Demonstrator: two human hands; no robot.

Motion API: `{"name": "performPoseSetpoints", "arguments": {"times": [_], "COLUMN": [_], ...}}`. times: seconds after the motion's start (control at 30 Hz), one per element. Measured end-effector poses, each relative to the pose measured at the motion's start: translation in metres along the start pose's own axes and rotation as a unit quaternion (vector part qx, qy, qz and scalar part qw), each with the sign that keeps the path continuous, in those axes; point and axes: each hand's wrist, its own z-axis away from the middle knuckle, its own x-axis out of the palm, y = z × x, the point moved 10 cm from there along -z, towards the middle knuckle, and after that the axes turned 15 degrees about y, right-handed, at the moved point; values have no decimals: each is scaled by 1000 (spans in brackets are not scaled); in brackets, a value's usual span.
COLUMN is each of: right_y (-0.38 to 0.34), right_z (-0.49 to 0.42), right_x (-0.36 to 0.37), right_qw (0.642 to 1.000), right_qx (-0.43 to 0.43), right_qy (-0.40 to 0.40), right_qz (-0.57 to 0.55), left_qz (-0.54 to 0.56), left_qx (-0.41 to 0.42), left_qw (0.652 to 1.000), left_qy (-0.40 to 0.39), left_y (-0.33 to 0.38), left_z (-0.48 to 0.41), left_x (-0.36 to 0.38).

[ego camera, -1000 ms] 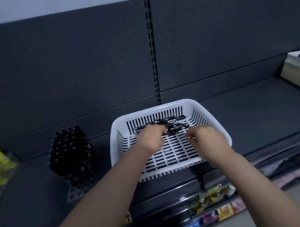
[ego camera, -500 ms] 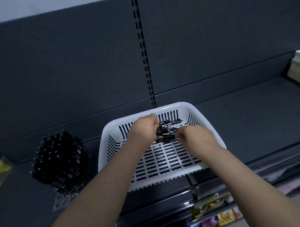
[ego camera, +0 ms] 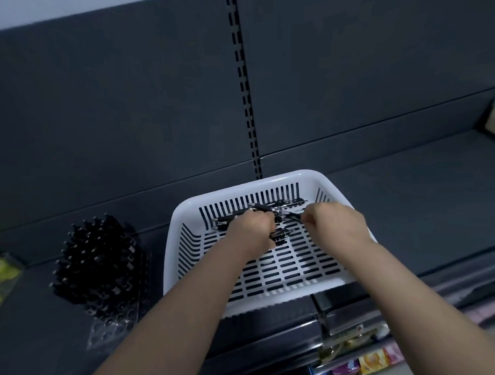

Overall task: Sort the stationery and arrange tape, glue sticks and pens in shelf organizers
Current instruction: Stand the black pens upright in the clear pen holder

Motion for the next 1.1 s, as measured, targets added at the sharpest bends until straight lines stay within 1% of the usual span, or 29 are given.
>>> {"name": "performPoseSetpoints", "arguments": {"times": [0.1, 0.2, 0.23, 0.3, 0.37, 0.43, 0.5, 0.57, 0.63, 0.67, 0.77, 0.83, 0.9, 0.97, 1.03, 1.1], "right_y": [-7, -15, -18, -27, -40, -57, -75, -89, -93, -93, -93, -93, -92, -94, -103, -121], "right_z": [-1, -2, -2, -2, -1, 1, 6, 13, 19, 19, 15, 16, 14, 8, 3, 5], "right_x": [1, 3, 4, 7, 13, 23, 37, 51, 59, 60, 49, 44, 32, 9, -21, -50], "right_qw": [1000, 1000, 999, 999, 998, 994, 987, 978, 973, 973, 977, 978, 986, 986, 971, 951], "right_qx": [-10, -15, -17, -25, -45, -73, -99, -126, -144, -148, -161, -158, -114, -56, -26, -28], "right_qy": [-9, -24, -30, -38, -48, -74, -112, -150, -173, -173, -133, -128, -121, -71, 4, 65], "right_qz": [-4, -7, -6, -3, -9, -29, -61, -71, -44, -25, 33, 41, -28, -141, -236, -301], "left_qz": [36, -2, -4, 48, 116, 170, 205, 202, 195, 194, 207, 221, 240, 272, 297, 302], "left_qx": [-24, -11, -19, -79, -151, -179, -171, -155, -147, -146, -143, -136, -133, -132, -126, -118], "left_qw": [999, 1000, 1000, 995, 971, 944, 931, 931, 932, 932, 928, 923, 909, 885, 858, 839], "left_qy": [4, -27, -24, 36, 144, 218, 250, 263, 270, 271, 273, 283, 312, 354, 400, 437], "left_y": [-6, -9, -13, -28, -50, -63, -67, -68, -72, -74, -79, -79, -82, -88, -97, -108], "left_z": [4, 12, 15, 18, 22, 30, 39, 48, 56, 60, 71, 78, 85, 95, 108, 124], "left_x": [-2, -1, -4, -21, -52, -79, -99, -113, -122, -125, -128, -131, -140, -155, -173, -191]}}
